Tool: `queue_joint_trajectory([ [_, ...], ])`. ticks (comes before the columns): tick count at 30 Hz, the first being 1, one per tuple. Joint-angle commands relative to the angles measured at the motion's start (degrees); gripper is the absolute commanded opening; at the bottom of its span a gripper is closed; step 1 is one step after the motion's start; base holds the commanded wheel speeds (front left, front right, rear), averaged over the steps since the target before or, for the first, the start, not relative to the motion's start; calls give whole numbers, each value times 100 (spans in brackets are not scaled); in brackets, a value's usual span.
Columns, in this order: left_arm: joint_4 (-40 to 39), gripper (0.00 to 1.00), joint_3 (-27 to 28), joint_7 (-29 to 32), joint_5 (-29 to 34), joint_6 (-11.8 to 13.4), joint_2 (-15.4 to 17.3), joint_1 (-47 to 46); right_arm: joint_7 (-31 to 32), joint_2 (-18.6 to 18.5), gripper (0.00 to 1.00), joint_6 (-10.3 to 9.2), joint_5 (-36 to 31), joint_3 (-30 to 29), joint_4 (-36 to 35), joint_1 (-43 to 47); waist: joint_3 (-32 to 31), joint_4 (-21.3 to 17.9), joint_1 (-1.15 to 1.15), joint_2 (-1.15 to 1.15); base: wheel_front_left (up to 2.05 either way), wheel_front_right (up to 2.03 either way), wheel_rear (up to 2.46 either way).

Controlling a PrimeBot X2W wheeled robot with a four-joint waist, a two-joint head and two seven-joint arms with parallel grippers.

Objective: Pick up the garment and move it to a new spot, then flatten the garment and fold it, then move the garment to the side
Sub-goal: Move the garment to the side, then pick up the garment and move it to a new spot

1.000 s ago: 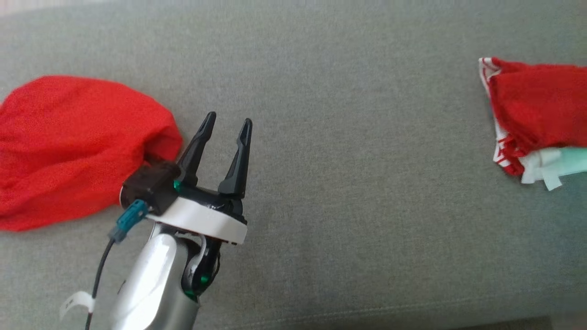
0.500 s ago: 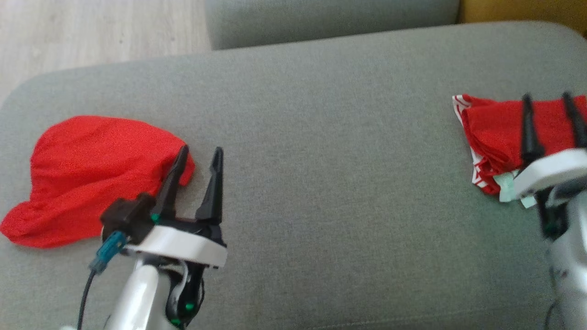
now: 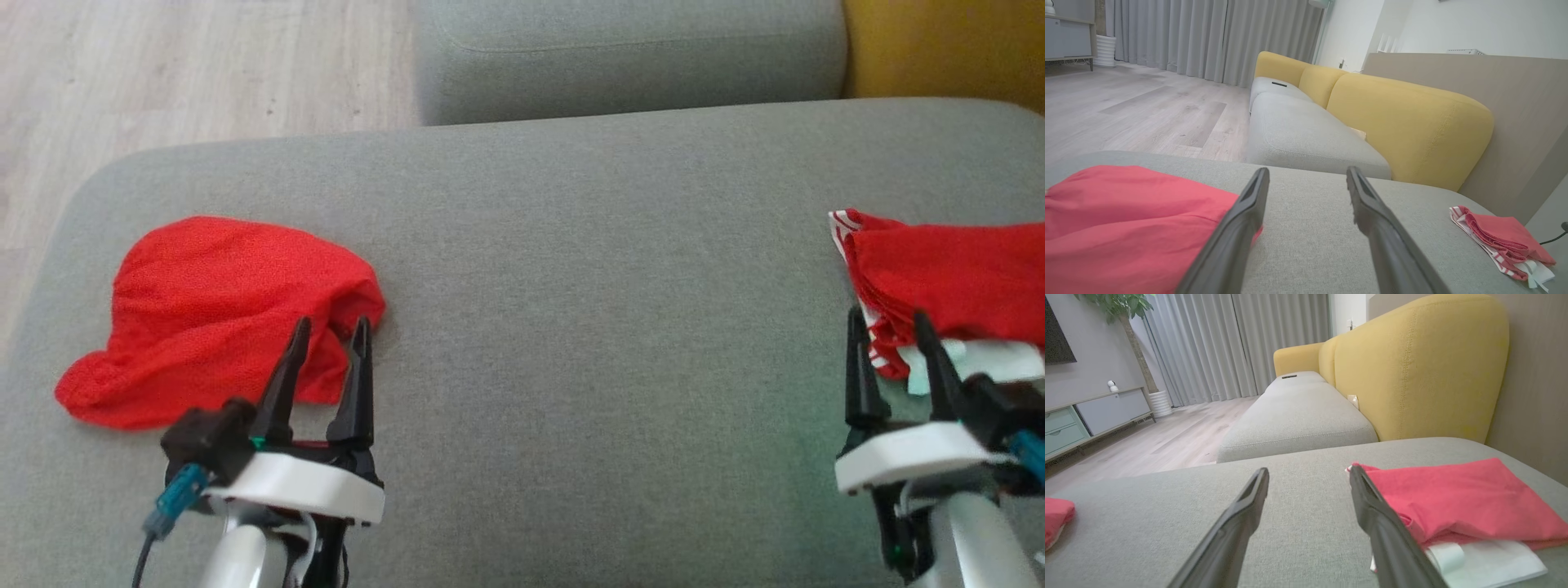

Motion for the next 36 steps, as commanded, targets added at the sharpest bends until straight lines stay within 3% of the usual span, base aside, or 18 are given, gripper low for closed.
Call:
queue_joint_trajectory([
  [1,-214,100,200,-34,-1,-5,16,-140,-34,35,100,-5,-40,83,-293,-25,-19,66,1,0,0,0,0],
  [29,-155,100,61,-34,105,-4,16,-28,-111,157,100,-5,12,150,-564,358,-34,172,1,0,0,0,0],
  [36,-70,100,147,-34,137,71,16,-38,-56,157,100,-5,57,365,-534,401,-98,401,1,0,0,0,0],
])
